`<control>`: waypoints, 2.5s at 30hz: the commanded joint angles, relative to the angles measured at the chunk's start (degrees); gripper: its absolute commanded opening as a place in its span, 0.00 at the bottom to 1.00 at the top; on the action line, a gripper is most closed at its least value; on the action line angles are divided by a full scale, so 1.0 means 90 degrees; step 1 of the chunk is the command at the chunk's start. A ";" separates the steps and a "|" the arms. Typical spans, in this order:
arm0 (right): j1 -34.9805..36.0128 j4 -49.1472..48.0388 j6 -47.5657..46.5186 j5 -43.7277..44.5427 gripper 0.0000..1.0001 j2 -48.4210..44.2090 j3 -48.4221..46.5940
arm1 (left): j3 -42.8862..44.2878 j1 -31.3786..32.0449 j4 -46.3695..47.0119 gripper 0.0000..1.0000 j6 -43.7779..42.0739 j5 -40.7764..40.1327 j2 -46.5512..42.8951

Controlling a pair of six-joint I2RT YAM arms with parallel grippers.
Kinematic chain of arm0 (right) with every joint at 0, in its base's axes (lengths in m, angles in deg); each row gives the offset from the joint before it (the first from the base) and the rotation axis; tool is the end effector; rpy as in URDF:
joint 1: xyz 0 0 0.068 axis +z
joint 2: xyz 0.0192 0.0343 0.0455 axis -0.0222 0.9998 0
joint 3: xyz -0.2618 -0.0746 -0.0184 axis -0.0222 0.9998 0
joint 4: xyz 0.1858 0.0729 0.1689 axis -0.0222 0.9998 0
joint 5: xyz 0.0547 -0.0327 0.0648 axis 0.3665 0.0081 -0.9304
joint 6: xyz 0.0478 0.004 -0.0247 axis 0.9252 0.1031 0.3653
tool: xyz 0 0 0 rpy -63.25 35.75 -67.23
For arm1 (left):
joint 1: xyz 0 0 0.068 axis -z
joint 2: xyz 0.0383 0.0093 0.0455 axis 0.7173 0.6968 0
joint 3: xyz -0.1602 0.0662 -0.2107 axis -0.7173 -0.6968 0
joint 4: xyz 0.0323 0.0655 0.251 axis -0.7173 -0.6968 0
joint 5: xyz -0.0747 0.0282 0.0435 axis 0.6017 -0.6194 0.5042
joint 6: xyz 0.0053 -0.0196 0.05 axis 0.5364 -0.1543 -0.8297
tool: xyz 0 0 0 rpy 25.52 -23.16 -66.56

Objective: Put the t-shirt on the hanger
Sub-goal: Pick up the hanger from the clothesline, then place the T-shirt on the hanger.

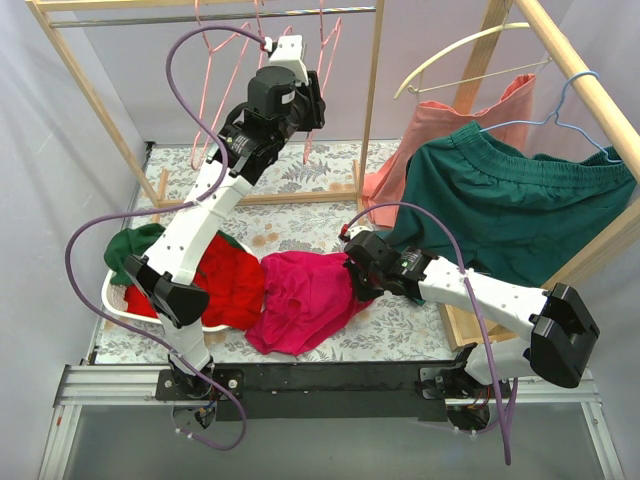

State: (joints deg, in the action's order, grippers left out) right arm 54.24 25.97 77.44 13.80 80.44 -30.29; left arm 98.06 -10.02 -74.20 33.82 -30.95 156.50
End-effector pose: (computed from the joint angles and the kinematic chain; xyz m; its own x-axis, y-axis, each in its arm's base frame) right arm 0.1581 0.2201 0.2456 -0.7669 -0.2928 -0.5711 -0.4539 0.8765 0.1602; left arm 0.3207 -0.2201 0.4991 -0.3948 -0.6747 -0.6236 0.0753 0.6527 -0.7539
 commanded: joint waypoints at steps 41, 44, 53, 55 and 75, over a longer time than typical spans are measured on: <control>-0.0122 -0.0316 -0.0329 -0.0216 0.01 0.0110 -0.0382 | -0.1466 0.0279 0.1167 0.00 -0.0665 -0.0069 -0.2034; -0.0142 -0.0307 -0.0339 -0.0225 0.01 0.0158 -0.0470 | -0.2207 0.0279 0.1157 0.00 -0.0763 0.0194 -0.2608; -0.0268 -0.0258 -0.0261 -0.0108 0.01 0.0149 -0.0519 | -0.5240 0.0288 0.0688 0.00 -0.1192 0.0927 -0.4933; -0.0308 -0.0277 -0.0251 -0.0099 0.01 0.0197 -0.0529 | -0.5830 0.0298 0.0688 0.00 -0.1310 0.1366 -0.5890; -0.1802 -0.0092 -0.0583 -0.0489 0.01 0.1711 -0.2482 | -0.6184 0.0298 -0.2426 0.00 -0.2589 0.3290 -0.6977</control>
State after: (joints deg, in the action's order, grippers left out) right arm 38.83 24.61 72.94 9.03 94.36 -49.90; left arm 39.62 -7.46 -90.07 13.76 -5.09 93.45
